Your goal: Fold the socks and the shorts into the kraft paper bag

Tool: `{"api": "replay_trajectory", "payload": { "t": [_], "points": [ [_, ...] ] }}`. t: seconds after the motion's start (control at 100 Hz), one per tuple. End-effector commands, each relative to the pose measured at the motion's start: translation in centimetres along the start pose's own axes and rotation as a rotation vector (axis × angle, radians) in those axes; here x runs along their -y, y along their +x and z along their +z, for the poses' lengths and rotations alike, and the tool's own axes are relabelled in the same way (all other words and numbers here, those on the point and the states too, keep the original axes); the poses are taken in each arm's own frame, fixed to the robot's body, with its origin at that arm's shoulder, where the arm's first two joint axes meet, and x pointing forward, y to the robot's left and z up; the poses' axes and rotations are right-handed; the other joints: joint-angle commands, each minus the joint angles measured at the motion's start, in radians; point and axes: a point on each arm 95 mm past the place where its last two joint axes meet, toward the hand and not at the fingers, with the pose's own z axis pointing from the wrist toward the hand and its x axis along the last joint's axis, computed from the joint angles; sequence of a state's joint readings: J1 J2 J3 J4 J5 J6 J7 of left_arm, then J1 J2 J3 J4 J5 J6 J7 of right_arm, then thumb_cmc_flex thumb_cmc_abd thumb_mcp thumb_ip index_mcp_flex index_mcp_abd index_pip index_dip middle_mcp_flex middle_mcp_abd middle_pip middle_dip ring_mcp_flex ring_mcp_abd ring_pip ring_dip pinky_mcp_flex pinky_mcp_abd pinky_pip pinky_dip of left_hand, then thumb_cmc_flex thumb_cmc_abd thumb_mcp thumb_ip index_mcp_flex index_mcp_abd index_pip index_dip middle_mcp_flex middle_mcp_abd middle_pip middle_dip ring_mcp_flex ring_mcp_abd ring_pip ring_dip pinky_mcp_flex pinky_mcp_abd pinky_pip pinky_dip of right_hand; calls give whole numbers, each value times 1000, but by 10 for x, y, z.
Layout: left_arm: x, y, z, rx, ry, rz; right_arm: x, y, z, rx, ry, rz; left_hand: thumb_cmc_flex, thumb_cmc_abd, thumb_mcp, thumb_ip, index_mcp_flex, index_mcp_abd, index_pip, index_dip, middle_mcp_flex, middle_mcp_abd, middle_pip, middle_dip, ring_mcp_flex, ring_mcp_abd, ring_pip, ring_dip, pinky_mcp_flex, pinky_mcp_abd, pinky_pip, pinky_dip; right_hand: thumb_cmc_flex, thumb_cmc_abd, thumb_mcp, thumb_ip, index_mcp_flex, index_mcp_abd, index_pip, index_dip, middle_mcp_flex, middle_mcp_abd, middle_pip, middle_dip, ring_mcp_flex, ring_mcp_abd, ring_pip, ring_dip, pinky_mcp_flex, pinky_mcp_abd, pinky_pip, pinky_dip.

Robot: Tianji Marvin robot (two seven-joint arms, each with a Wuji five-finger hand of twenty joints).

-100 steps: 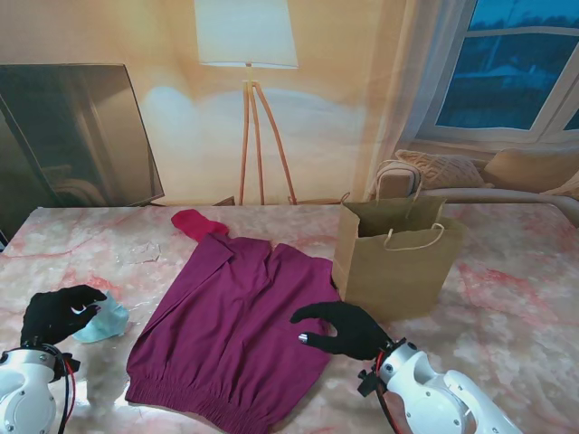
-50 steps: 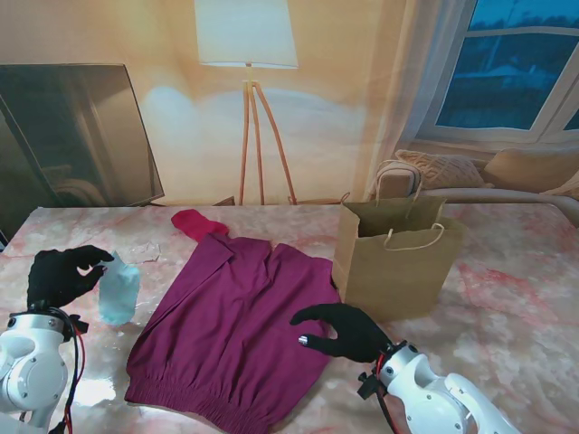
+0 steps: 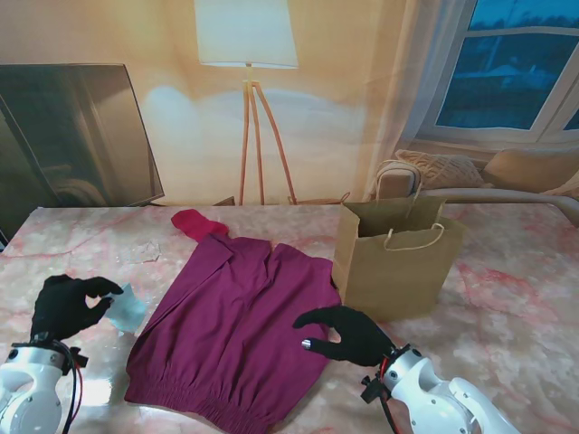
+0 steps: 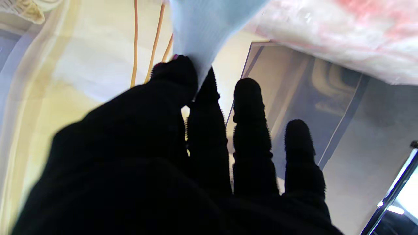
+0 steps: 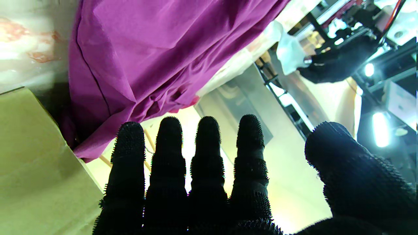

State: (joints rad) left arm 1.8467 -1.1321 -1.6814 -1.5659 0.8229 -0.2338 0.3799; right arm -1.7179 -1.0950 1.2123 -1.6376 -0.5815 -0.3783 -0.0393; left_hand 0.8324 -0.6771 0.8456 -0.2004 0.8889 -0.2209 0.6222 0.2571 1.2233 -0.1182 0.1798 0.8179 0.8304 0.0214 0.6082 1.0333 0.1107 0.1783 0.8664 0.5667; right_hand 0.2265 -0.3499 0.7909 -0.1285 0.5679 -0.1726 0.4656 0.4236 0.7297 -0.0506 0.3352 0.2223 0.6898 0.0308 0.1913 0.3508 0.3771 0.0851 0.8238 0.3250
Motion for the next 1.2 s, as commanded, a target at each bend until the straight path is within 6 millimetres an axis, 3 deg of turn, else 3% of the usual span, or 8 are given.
{"api": "replay_trajectory", "payload": {
  "t": [0.0,0.26,0.64,0.84,1.07,1.19],
  "points": [
    [-19,-10,-27,40,-56,-17,7,5,-5,-12,13,3,6,-27,20,20,8,-17,28,-12,57,-143,-6,-15,-24,-27,-23,-5,-16,-10,4,2,-7,21,-19,53,13,-22,17,5,23,9,11,4,8,8,14,21,-6,1,27,31],
    [-33,-14,-82,92,-65,-36,14,16,-11,-53,16,-11,1,-34,31,18,14,18,24,-22,63,-110,-5,-20,-27,-14,-28,-8,-27,-2,-5,-2,-8,21,-21,53,11,-23,16,5,23,8,11,4,9,8,14,22,-6,0,27,31],
    [-27,-22,-140,181,-29,10,20,26,-14,-104,21,-8,-12,-43,48,15,12,48,25,-28,63,-79,-2,-17,-34,5,-28,-19,-34,12,-16,-2,-8,24,-23,53,12,-25,17,5,25,8,11,4,10,9,14,22,-6,-1,26,31],
    [-21,-27,-135,217,16,-3,23,23,-12,-108,24,-1,-13,-44,53,18,12,55,27,-29,62,-72,0,-14,-29,13,-15,-16,-30,18,-14,2,-8,23,-24,53,11,-24,16,5,25,9,10,4,11,10,15,22,-4,0,27,31],
    [-13,-25,-102,203,72,-12,24,19,-9,-93,29,8,-9,-37,50,11,10,48,25,-30,60,-78,-2,-13,-45,13,-16,-19,-38,18,-17,5,-7,25,-27,53,8,-26,14,4,25,8,10,4,11,11,15,23,-5,-1,27,31],
    [-10,-26,-85,216,44,12,24,16,-7,-90,29,13,-4,-30,55,12,3,66,20,-32,57,-56,-2,-13,-59,27,-23,-29,-51,23,-23,5,-8,25,-28,53,7,-27,14,4,25,8,10,4,12,10,15,23,-5,0,27,32]
  ]
}}
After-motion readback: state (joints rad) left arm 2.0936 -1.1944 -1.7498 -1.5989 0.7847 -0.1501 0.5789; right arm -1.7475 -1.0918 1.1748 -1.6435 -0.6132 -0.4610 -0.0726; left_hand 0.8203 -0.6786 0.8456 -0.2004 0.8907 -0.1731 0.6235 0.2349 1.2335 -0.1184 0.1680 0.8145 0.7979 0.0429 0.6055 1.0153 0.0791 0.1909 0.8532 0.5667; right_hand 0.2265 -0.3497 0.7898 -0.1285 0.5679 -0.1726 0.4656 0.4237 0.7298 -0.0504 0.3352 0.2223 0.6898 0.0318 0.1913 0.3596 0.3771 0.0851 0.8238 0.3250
